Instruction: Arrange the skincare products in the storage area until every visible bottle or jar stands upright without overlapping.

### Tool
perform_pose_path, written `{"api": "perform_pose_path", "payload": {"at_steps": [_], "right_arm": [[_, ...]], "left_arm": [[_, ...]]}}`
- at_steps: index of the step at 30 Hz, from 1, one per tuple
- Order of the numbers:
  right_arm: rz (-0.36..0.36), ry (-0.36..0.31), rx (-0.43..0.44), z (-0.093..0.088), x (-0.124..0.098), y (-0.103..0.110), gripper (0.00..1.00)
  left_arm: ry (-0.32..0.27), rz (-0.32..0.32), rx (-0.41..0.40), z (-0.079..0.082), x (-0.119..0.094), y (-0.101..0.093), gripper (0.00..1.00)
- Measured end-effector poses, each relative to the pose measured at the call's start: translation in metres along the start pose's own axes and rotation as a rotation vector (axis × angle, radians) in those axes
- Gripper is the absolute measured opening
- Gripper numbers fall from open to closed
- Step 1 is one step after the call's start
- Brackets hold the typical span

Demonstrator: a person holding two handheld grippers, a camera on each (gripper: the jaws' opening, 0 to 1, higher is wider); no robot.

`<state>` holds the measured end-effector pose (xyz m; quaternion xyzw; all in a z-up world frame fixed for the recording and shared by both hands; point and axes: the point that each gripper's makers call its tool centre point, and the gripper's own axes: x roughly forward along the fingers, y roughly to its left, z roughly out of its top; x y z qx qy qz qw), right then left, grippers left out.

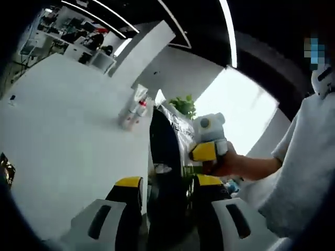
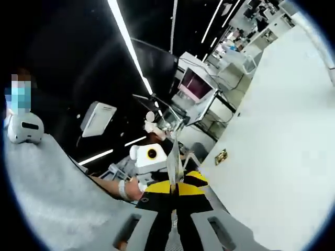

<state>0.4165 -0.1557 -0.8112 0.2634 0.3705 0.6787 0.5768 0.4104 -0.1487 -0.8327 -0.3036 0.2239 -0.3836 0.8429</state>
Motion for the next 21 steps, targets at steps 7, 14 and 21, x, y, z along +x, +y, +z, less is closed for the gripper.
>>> {"api": "perform_pose_path", "payload": {"at_steps": [7, 14, 21], "right_arm": [[-0.027, -0.009, 0.051, 0.001, -0.006, -0.013, 0.00], [0.045, -0.129, 0.126, 0.010, -0.001, -0.010, 0.00], [0.041, -0.052, 0.082, -0.015, 0.013, -0.008, 0.07]], "left_arm": [[-0.027, -0.017, -0.058, 0.004, -0.004, 0.002, 0.05], [-0.078, -0.074, -0.148, 0.014, -0.009, -0.001, 0.00], [-0.159, -0.093, -0.222, 0.026, -0.015, 0.004, 0.00]]}}
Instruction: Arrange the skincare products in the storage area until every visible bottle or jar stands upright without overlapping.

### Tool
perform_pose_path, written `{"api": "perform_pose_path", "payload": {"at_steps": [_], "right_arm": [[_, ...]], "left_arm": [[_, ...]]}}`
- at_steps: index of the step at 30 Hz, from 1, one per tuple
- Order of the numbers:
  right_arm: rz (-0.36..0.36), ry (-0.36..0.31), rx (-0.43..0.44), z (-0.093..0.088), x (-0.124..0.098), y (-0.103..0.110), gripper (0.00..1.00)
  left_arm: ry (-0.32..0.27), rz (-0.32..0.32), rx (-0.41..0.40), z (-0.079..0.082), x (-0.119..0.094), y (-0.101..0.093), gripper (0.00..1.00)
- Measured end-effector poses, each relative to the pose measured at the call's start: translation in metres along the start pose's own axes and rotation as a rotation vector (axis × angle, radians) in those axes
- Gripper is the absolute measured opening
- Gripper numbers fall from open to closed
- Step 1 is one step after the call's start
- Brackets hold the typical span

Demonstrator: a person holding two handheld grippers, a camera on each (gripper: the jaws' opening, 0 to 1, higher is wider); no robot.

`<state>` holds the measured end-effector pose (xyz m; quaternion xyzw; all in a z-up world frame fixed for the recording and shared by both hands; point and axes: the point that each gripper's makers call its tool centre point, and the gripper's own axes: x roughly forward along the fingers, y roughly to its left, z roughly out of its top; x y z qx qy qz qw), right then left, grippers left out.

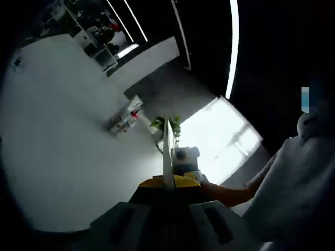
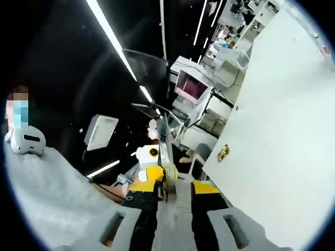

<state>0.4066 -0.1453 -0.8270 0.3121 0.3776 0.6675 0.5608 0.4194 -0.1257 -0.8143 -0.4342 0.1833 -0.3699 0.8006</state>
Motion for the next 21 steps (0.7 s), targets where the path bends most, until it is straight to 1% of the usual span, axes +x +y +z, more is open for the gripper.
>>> {"api": "perform_pose_path", "payload": {"at_steps": [1, 2, 3, 4, 5, 6, 7, 10, 13, 15, 16, 17, 18, 19, 20, 21], "right_arm": [[0.031, -0.016, 0.003, 0.002, 0.000, 0.004, 0.00], [0.046, -0.028, 0.046, 0.003, -0.001, 0.005, 0.00], [0.057, -0.037, 0.086, 0.004, -0.001, 0.006, 0.00], [0.093, -0.055, 0.121, 0.008, -0.001, 0.010, 0.00], [0.113, -0.060, 0.160, 0.010, -0.002, 0.013, 0.00], [0.142, -0.056, 0.181, 0.010, -0.003, 0.017, 0.00], [0.161, -0.060, 0.184, 0.011, -0.004, 0.019, 0.00], [0.153, -0.053, 0.189, 0.010, -0.005, 0.018, 0.00], [0.153, -0.050, 0.207, 0.010, -0.009, 0.016, 0.00], [0.155, -0.058, 0.214, 0.013, -0.013, 0.015, 0.00], [0.157, -0.066, 0.218, 0.014, -0.014, 0.015, 0.00], [0.175, -0.077, 0.227, 0.017, -0.017, 0.017, 0.00], [0.182, -0.087, 0.230, 0.019, -0.019, 0.018, 0.00], [0.180, -0.105, 0.235, 0.022, -0.021, 0.017, 0.00], [0.178, -0.108, 0.237, 0.023, -0.023, 0.016, 0.00], [0.179, -0.110, 0.239, 0.023, -0.024, 0.016, 0.00]], "left_arm": [[-0.001, 0.002, -0.008, 0.000, 0.000, 0.001, 0.00], [-0.006, 0.009, -0.020, 0.001, -0.001, 0.003, 0.00], [-0.014, -0.008, -0.065, 0.002, -0.001, 0.000, 0.00], [-0.029, -0.020, -0.098, 0.005, 0.000, -0.001, 0.00], [-0.041, -0.033, -0.111, 0.006, 0.000, -0.002, 0.00], [-0.041, -0.069, -0.153, 0.007, 0.000, -0.008, 0.00], [-0.041, -0.084, -0.162, 0.007, 0.001, -0.011, 0.00], [-0.035, -0.086, -0.148, 0.006, 0.000, -0.011, 0.00], [-0.033, -0.088, -0.171, 0.006, 0.000, -0.010, 0.00], [-0.048, -0.087, -0.168, 0.009, -0.002, -0.011, 0.00], [-0.068, -0.097, -0.179, 0.013, -0.003, -0.013, 0.00], [-0.080, -0.109, -0.175, 0.015, -0.005, -0.014, 0.00], [-0.121, -0.109, -0.141, 0.023, -0.008, -0.014, 0.00], [-0.143, -0.108, -0.143, 0.026, -0.009, -0.014, 0.00], [-0.138, -0.114, -0.162, 0.026, -0.010, -0.015, 0.00], [-0.147, -0.117, -0.192, 0.028, -0.011, -0.013, 0.00]]}}
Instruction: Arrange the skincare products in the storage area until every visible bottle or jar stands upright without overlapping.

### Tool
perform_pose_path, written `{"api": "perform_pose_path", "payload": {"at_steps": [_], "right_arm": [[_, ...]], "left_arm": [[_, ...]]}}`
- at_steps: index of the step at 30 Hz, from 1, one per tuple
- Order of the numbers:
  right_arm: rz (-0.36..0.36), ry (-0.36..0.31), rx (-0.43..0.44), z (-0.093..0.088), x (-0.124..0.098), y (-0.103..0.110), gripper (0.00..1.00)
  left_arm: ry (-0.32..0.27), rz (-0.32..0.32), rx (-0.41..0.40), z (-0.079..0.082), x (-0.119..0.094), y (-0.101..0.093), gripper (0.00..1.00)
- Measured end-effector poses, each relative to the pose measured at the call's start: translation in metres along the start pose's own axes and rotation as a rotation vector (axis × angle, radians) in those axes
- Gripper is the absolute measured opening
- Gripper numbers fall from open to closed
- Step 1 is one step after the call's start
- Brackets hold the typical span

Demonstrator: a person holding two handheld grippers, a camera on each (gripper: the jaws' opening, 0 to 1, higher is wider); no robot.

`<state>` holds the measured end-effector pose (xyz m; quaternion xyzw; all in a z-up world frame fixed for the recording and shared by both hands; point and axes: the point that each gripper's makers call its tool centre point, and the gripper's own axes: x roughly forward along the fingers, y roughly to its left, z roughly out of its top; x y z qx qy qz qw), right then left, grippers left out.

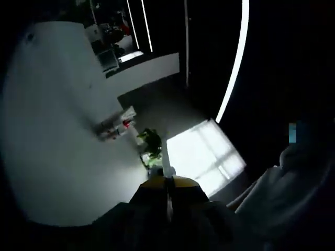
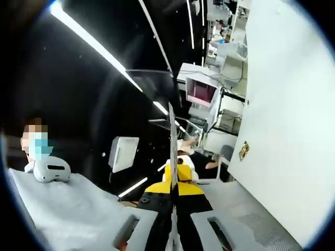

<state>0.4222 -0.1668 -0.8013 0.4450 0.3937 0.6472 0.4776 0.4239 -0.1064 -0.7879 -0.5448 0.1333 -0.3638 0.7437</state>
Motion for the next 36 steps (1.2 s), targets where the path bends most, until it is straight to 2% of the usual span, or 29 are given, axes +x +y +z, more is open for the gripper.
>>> {"api": "perform_pose_path", "payload": {"at_steps": [2, 5, 6, 7, 10, 11, 12, 13, 15, 18, 20, 22, 24, 25, 26, 27, 28, 29, 30, 32, 33, 34, 36], "right_arm": [[-0.002, 0.001, 0.001, 0.000, 0.000, -0.001, 0.00], [-0.009, -0.004, 0.006, 0.000, -0.002, -0.002, 0.00], [-0.013, -0.007, 0.007, 0.000, -0.003, -0.003, 0.00], [-0.023, -0.012, 0.004, 0.001, -0.004, -0.006, 0.00], [-0.028, -0.021, 0.014, 0.003, -0.005, -0.008, 0.00], [-0.027, -0.026, 0.020, 0.004, -0.004, -0.008, 0.00], [-0.027, -0.030, 0.023, 0.005, -0.004, -0.008, 0.00], [-0.027, -0.040, 0.029, 0.006, -0.003, -0.008, 0.00], [-0.028, -0.053, 0.031, 0.009, -0.001, -0.009, 0.00], [-0.031, -0.077, 0.031, 0.015, -0.002, -0.009, 0.00], [-0.056, -0.088, -0.004, 0.017, -0.001, -0.011, 0.00], [-0.079, -0.083, -0.083, 0.017, 0.000, -0.013, 0.00], [-0.145, -0.097, -0.153, 0.021, 0.002, -0.020, 0.00], [-0.156, -0.101, -0.177, 0.023, 0.003, -0.021, 0.04], [-0.150, -0.109, -0.170, 0.024, 0.006, -0.019, 0.13], [-0.136, -0.113, -0.151, 0.026, 0.008, -0.017, 0.18], [-0.126, -0.114, -0.137, 0.027, 0.010, -0.016, 0.17], [-0.121, -0.105, -0.133, 0.028, 0.012, -0.015, 0.03], [-0.116, -0.096, -0.136, 0.027, 0.013, -0.014, 0.00], [-0.102, -0.091, -0.080, 0.029, 0.014, -0.011, 0.00], [-0.093, -0.105, -0.094, 0.032, 0.014, -0.010, 0.00], [-0.104, -0.134, -0.099, 0.036, 0.014, -0.010, 0.00], [-0.086, -0.168, -0.041, 0.042, 0.014, -0.008, 0.00]], "left_arm": [[0.012, 0.009, 0.043, -0.003, 0.003, 0.000, 0.00], [0.017, 0.012, 0.052, -0.004, 0.004, 0.003, 0.00], [0.015, 0.023, 0.032, -0.004, 0.005, 0.008, 0.00], [0.031, 0.037, -0.020, -0.007, 0.005, 0.010, 0.00], [0.039, 0.052, 0.056, -0.006, 0.008, 0.010, 0.01], [0.050, 0.046, 0.052, -0.008, 0.011, 0.009, 0.02], [0.077, 0.039, 0.039, -0.014, 0.012, 0.008, 0.03], [0.134, 0.032, 0.033, -0.025, 0.014, 0.007, 0.03], [0.188, 0.053, 0.045, -0.037, 0.018, 0.012, 0.02], [0.156, 0.054, -0.021, -0.034, 0.020, 0.013, 0.00], [0.153, 0.078, 0.003, -0.032, 0.019, 0.018, 0.00], [0.161, 0.076, -0.020, -0.031, 0.018, 0.019, 0.00], [0.176, 0.089, -0.022, -0.032, 0.018, 0.021, 0.00], [0.237, 0.086, -0.023, -0.040, 0.016, 0.020, 0.00], [0.286, 0.094, -0.017, -0.048, 0.015, 0.021, 0.00], [0.320, 0.106, -0.013, -0.054, 0.015, 0.023, 0.00], [0.361, 0.108, -0.024, -0.062, 0.015, 0.023, 0.00], [0.383, 0.097, -0.043, -0.067, 0.016, 0.021, 0.00], [0.402, 0.050, -0.073, -0.072, 0.018, 0.013, 0.00], [0.365, 0.063, -0.071, -0.069, 0.023, 0.016, 0.00], [0.355, 0.062, -0.061, -0.067, 0.024, 0.016, 0.00], [0.354, 0.052, -0.046, -0.067, 0.024, 0.015, 0.00], [0.377, 0.052, -0.042, -0.073, 0.025, 0.015, 0.03]]}}
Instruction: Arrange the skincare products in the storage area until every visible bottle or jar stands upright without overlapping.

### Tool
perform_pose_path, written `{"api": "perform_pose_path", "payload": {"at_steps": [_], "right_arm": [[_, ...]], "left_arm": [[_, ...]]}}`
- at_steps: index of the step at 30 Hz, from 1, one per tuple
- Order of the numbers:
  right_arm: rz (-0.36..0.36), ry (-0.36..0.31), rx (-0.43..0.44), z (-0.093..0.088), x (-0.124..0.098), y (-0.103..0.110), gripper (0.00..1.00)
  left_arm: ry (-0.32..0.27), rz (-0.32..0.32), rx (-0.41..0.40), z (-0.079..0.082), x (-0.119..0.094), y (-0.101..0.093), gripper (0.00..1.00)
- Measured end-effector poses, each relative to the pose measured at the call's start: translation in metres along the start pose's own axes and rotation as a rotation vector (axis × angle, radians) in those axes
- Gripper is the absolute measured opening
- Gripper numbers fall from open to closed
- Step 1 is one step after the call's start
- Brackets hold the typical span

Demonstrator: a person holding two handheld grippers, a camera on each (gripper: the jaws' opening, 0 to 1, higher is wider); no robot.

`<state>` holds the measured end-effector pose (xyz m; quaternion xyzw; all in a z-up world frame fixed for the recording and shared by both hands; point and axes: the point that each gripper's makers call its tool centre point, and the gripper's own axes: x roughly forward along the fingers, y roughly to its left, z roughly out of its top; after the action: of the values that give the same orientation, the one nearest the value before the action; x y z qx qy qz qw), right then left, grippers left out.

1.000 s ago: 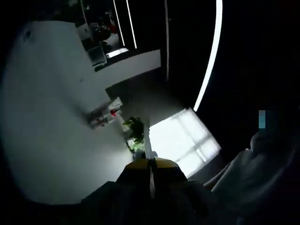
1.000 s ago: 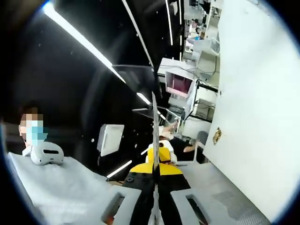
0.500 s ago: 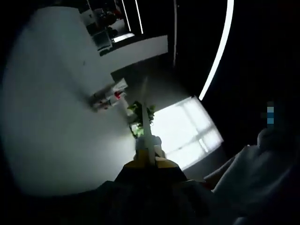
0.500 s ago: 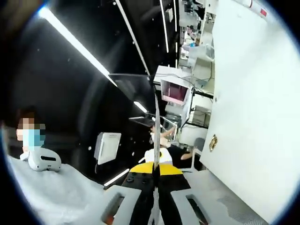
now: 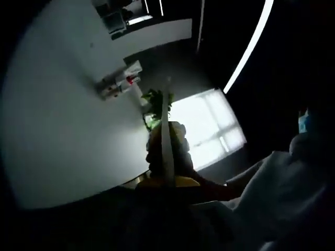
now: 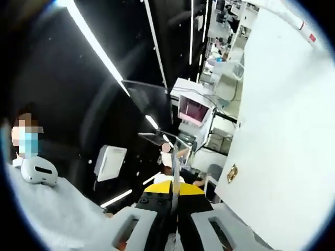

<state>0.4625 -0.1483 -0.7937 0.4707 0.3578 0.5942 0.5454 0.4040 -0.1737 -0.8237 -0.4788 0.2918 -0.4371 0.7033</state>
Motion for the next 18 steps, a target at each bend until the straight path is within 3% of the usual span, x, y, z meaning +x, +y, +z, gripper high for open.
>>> {"api": "perform_pose_path", "payload": {"at_steps": [2, 4, 9, 13, 15, 17, 18], "right_arm": [[-0.014, -0.021, -0.017, 0.004, 0.001, -0.002, 0.00], [-0.011, -0.012, -0.004, 0.002, 0.003, -0.001, 0.00], [-0.015, -0.034, 0.027, 0.001, 0.006, -0.002, 0.00], [-0.041, -0.058, -0.039, 0.004, 0.007, -0.006, 0.00], [-0.050, -0.141, -0.021, 0.021, 0.004, -0.007, 0.00], [-0.038, -0.192, 0.008, 0.035, -0.002, -0.007, 0.00], [-0.031, -0.171, 0.012, 0.033, -0.002, -0.006, 0.00]], "left_arm": [[0.020, 0.001, -0.007, -0.005, 0.000, 0.000, 0.04], [0.016, 0.000, -0.020, -0.006, -0.002, 0.000, 0.00], [0.012, 0.005, -0.008, -0.005, -0.005, -0.003, 0.00], [0.020, 0.015, -0.007, -0.004, -0.008, -0.001, 0.00], [0.042, 0.007, -0.019, -0.007, -0.008, -0.005, 0.00], [0.112, 0.042, 0.000, -0.018, -0.009, 0.001, 0.00], [0.121, 0.049, 0.003, -0.020, -0.009, 0.001, 0.00]]}}
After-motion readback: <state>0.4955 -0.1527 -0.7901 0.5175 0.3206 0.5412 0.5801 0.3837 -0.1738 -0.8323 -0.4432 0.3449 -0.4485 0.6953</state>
